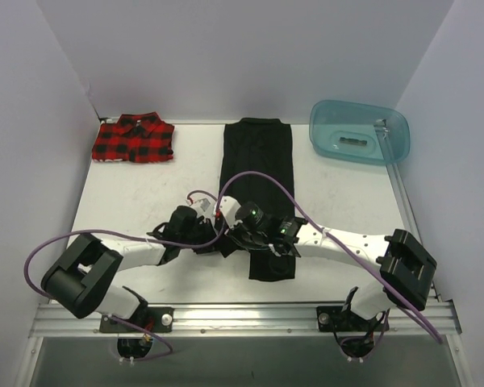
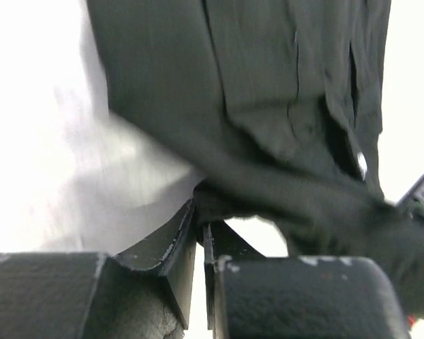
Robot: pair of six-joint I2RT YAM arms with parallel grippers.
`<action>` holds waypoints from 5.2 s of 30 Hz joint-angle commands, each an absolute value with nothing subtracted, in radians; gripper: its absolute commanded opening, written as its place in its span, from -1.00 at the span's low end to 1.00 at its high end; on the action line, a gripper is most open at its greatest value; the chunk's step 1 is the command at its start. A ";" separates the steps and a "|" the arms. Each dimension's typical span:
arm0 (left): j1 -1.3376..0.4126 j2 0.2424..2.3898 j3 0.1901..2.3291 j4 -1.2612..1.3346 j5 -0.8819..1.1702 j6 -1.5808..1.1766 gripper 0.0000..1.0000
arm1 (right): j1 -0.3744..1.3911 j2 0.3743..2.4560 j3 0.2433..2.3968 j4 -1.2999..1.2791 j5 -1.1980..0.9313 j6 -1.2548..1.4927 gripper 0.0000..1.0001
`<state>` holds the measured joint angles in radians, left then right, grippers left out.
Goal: Fold and stack the long sleeve shirts
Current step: Fold the shirt
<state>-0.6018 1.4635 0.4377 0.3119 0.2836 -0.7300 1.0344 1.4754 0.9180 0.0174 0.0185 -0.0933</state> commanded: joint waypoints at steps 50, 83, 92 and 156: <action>-0.690 1.138 0.321 0.224 0.160 -0.796 -0.87 | 1.080 1.460 0.945 -0.032 0.041 -0.044 -0.88; -1.101 0.836 0.269 0.149 -0.020 -0.870 -1.00 | 1.141 1.451 0.968 -0.130 -0.100 -0.003 -0.27; -1.103 0.479 0.244 -0.201 -0.132 -0.979 0.03 | 1.121 1.289 0.910 -0.190 -0.058 0.077 0.10; -0.868 0.810 0.415 -0.547 0.289 -0.957 -0.74 | 0.950 2.036 1.339 -0.104 -0.184 0.364 -0.25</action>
